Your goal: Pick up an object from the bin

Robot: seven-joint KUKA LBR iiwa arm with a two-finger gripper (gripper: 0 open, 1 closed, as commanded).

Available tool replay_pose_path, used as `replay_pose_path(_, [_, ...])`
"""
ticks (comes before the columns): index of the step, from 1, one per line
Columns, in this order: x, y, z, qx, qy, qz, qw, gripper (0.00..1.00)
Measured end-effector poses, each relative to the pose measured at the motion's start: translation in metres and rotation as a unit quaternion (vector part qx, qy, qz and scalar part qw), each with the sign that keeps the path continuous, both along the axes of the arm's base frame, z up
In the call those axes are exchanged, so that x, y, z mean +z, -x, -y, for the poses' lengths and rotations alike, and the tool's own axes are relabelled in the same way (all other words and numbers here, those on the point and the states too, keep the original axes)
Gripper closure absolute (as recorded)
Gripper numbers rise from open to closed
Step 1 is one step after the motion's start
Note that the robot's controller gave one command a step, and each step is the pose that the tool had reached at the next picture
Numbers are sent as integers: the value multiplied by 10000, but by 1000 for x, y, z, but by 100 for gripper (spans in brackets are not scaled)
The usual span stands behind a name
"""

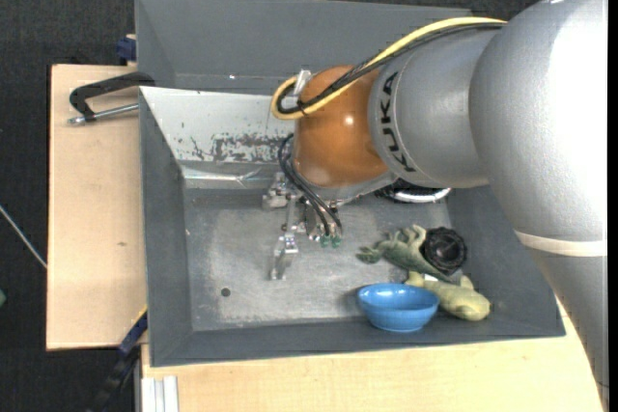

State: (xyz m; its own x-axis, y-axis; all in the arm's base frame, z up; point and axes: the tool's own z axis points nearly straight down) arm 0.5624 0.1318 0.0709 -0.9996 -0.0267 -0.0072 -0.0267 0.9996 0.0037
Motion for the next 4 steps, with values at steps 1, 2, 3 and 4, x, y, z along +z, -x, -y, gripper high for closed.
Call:
replay_pose_path(1, [3,17,86,234,12,19,9997,0])
replay_pose_path(2, [3,22,108,1767,19,43,9842,0])
replay_pose_path(3, [2,25,201,2343,36,31,9721,0])
replay_pose_path(4, [3,23,198,2359,29,55,9718,100])
